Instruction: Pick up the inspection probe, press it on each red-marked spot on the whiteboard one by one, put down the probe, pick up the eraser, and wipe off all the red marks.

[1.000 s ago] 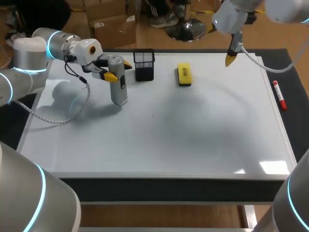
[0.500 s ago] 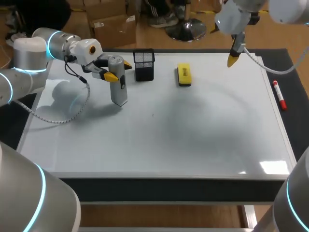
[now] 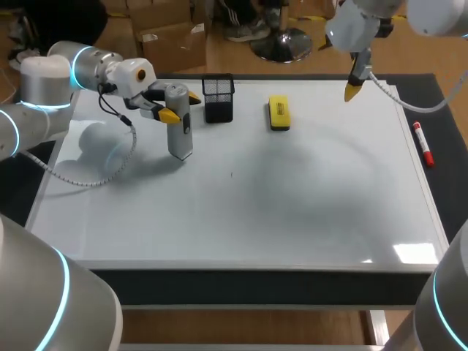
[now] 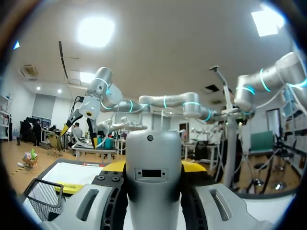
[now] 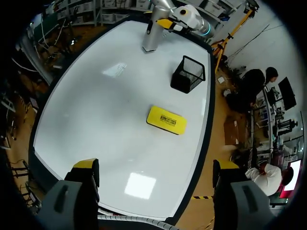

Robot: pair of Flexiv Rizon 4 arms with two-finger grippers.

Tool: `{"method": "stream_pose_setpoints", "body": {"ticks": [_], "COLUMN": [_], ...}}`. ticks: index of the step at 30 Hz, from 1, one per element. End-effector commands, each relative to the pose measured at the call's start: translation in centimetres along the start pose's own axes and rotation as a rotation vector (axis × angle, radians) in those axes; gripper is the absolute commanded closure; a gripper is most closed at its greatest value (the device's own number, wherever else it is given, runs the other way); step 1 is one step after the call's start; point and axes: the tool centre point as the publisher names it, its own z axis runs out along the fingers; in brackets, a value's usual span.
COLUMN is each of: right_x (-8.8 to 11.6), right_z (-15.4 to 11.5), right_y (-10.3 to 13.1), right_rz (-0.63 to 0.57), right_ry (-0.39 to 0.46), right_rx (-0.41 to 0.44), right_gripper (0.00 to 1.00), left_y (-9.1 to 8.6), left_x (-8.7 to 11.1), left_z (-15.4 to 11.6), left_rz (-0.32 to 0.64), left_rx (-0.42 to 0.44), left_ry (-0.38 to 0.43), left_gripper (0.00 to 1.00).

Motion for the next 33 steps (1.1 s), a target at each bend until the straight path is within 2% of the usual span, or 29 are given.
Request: {"method": "stream_pose_setpoints", "body": {"ticks": [1,12,17,33], "right_x": [0.0,0.0,0.0,0.0], "right_z": [-0.1,-0.1,-0.1,-0.1], "right_y": [0.0,0.0,0.0,0.0], "right_rz": [-0.001,-0.001,-0.001,-0.001], "right_ry": [0.003,0.003,0.003,0.003], "right_rx": [0.002,0.002,0.002,0.002], "right_gripper": [0.00,0.00,0.00,0.00], "left_y": [-1.4,-5.7,-7.2,-10.9], "left_x": [0.1,-2.4,-3.8,-11.3], "left_z": [0.1,-1.3,-2.3,-1.5], "left_rz": [-0.002,0.044,0.063,0.135], "left_rx": [-0.023,-0.063,-0.058,-0.035], "left_ry": [-0.034,-0.107,-0.132,-0.155], "left_gripper": [1.00,1.00,1.00,1.00]}}
